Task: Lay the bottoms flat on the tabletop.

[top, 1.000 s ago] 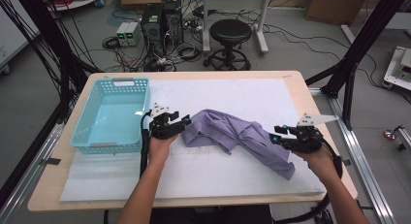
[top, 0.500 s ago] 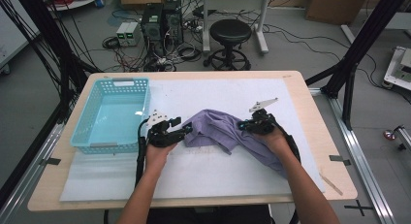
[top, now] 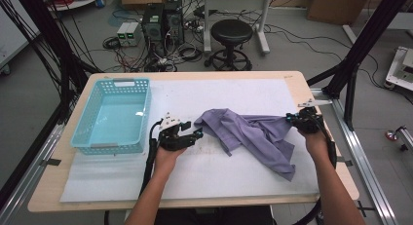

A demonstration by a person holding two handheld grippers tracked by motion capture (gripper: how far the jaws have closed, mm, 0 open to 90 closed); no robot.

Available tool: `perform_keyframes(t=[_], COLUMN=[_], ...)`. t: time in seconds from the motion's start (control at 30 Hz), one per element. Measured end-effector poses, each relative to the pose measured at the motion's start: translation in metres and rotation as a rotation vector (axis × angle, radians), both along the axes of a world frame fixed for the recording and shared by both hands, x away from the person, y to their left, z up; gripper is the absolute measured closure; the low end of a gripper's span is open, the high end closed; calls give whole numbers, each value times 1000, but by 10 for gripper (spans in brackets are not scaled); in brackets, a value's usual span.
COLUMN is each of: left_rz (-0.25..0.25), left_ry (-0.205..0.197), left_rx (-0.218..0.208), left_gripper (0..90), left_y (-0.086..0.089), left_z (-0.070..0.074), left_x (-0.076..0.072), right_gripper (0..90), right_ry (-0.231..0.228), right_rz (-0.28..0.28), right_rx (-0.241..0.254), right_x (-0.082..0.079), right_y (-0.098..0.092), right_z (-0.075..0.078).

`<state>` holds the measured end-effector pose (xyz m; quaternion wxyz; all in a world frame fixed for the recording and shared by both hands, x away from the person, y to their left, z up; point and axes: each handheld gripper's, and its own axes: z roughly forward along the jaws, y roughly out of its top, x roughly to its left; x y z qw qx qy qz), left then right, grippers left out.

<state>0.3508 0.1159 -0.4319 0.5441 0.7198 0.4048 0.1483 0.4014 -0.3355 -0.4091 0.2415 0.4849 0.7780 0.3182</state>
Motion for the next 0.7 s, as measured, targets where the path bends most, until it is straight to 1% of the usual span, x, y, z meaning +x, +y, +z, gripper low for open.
perform_keyframes(t=[0.07,0.1,0.13,0.17,0.2,0.23,0.27,0.3,0.33,0.37,0.4,0.43,0.47,0.5,0.53,0.57,0.6,0.63,0.67,0.7], left_rz=[-11,-23,-33,-43,-65,-82,-101,-120,-135,-145,-147,-150,-160,-167,-172,-177,-177,-178,-170,-170], left_ry=[8,11,18,25,38,44,52,65,77,86,93,98,108,126,141,152,162,165,158,161], left_rx=[5,3,0,-2,-4,3,7,13,26,43,57,67,73,84,107,130,152,165,182,187], left_gripper=[423,424,423,423,424,423,423,421,411,397,386,382,382,382,381,382,398,446,517,589], left_y=[-4,-6,-9,-12,-19,-26,-34,-42,-51,-60,-68,-74,-80,-86,-91,-96,-100,-102,-104,-104], left_z=[0,-1,-2,-2,-4,-4,-6,-7,-8,-9,-10,-12,-14,-17,-20,-23,-25,-26,-26,-25], left_x=[-1,0,0,0,1,2,3,4,6,7,9,10,11,12,13,13,12,12,11,11], right_gripper=[900,900,900,900,900,900,873,787,739,723,683,657,628,603,582,554,534,525,520,516], right_ry=[8,11,20,27,26,18,9,0,-5,-11,-23,-32,-36,-36,-32,-17,0,14,33,52], right_rz=[-67,-100,-120,-127,-132,-126,-110,-100,-101,-87,-66,-58,-45,-24,-12,3,19,29,39,48], right_rx=[-9,-23,-23,-17,-17,-7,6,18,31,45,49,47,55,64,56,54,47,34,20,16], right_x=[-2,-3,-4,-6,-7,-10,-12,-13,-14,-14,-15,-16,-16,-16,-16,-15,-14,-13,-12,-10], right_y=[-12,-17,-21,-25,-26,-27,-27,-26,-24,-23,-21,-19,-17,-15,-13,-10,-7,-4,-1,3], right_z=[-2,-3,-4,-6,-7,-8,-8,-7,-7,-5,-4,-3,-2,-2,-3,-5,-7,-10,-14,-18])
